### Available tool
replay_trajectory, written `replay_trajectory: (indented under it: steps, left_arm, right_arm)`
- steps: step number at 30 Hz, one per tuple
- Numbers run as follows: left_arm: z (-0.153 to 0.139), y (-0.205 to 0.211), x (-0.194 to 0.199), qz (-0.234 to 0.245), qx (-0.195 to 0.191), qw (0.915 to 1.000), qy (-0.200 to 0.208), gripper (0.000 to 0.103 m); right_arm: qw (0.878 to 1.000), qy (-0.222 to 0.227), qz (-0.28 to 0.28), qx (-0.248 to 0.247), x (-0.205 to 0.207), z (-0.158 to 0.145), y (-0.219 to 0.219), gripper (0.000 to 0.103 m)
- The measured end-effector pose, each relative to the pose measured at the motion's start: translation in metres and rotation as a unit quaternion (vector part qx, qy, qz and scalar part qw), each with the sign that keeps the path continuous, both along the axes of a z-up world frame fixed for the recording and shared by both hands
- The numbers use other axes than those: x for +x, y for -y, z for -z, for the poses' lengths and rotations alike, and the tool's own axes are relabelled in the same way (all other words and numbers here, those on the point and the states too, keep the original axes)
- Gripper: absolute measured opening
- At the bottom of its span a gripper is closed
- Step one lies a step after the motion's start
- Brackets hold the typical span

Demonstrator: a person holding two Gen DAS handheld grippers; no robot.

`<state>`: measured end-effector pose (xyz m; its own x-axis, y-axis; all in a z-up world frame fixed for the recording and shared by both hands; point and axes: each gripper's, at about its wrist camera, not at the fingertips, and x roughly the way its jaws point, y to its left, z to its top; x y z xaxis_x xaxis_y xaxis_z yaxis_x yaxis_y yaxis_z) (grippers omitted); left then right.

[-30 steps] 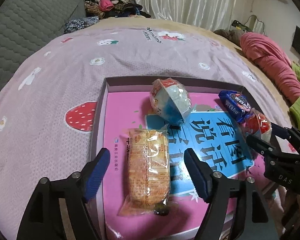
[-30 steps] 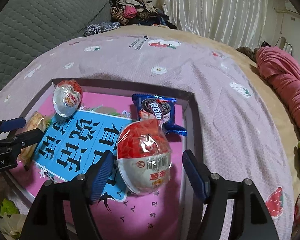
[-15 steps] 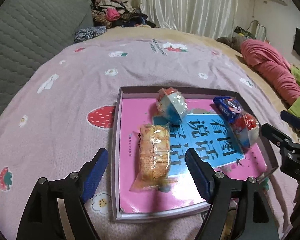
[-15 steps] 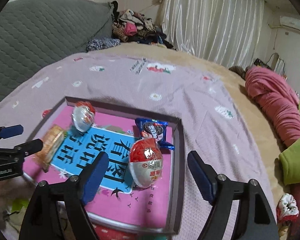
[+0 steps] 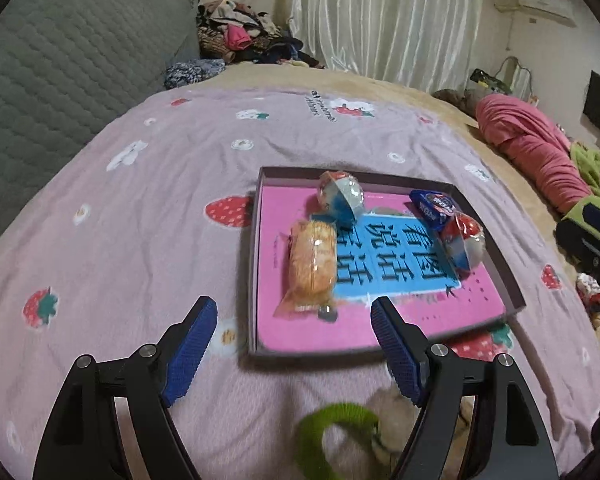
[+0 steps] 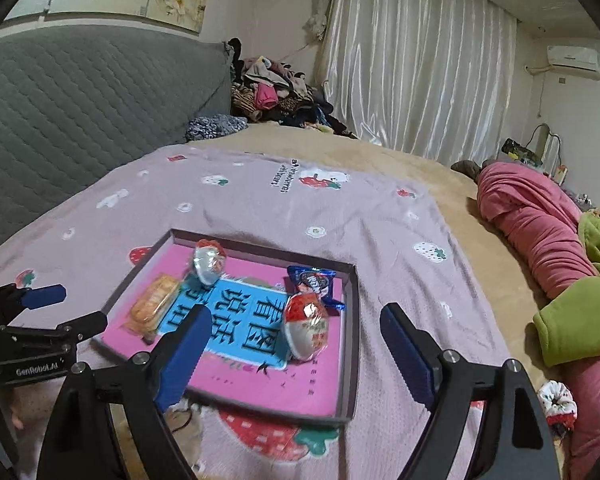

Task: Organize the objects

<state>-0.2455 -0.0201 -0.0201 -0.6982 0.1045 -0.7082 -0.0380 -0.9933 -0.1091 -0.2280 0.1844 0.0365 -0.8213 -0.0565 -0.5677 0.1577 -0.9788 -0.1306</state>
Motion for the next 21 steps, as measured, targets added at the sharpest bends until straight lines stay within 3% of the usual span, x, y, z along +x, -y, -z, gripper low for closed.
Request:
replay_trajectory:
  steps: [11, 21]
  left_arm:
    - [-0.024, 0.005, 0.06, 0.0, -0.009, 1.0, 0.001, 0.08]
    - [-0.058, -0.002, 0.116, 0.009, -0.017, 0.9997, -0.016, 0.081]
  right_arm:
    - [0.999, 0.035, 0.017, -0.009, 0.057, 0.004, -0.008, 0.088]
    - [0.999, 0.034, 0.02, 0.008, 0.106, -0.017, 0.001, 0.088]
